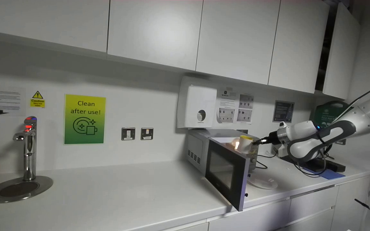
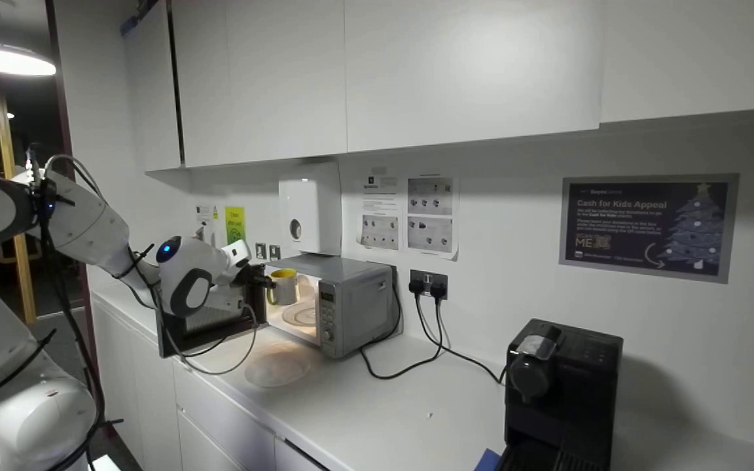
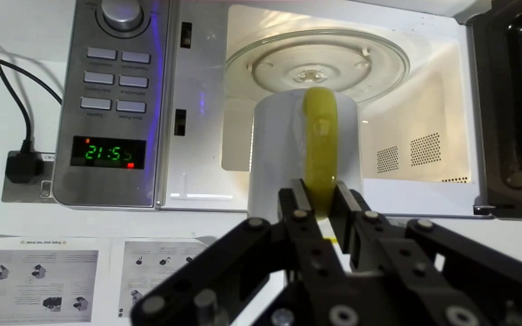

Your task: Remove the mug from the microwave and put it on the right side of the counter.

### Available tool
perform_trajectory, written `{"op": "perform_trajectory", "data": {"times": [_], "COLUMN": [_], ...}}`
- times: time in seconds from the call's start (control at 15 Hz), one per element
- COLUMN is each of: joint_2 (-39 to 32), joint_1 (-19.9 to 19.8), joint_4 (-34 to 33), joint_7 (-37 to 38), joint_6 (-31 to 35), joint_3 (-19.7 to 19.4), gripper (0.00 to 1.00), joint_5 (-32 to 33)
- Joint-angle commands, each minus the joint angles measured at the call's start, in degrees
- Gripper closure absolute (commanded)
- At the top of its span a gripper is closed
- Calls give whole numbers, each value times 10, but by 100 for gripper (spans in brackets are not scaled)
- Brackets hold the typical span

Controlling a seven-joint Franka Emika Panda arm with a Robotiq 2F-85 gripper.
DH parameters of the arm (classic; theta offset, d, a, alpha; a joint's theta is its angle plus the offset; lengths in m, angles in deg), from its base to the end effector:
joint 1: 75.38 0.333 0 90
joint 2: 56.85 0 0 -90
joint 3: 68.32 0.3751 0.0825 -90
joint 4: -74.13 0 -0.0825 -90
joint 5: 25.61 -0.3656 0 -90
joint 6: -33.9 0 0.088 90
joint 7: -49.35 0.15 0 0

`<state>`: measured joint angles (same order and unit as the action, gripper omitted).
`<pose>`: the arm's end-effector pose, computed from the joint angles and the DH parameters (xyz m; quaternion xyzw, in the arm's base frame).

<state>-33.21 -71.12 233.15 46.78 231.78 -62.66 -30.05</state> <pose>0.4093 0.0652 0.5155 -0.8529 -0.0622 -0.5178 0.0231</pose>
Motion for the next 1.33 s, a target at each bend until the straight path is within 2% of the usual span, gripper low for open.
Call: {"op": "perform_trajectory", "data": {"times": [0.0,0.27,0.67,1.27], "joint_2": [1,-4,11,53], "joint_1": [-4,-15,-19,-102], "joint_4": [0,3,3,2], "joint_7": [11,1,-1,24], "joint_6": [-2,-27,-121,-161], "joint_3": [-1,33,83,171], "gripper": [96,96,96,96], "joint_5": [14,-16,-14,-26]}}
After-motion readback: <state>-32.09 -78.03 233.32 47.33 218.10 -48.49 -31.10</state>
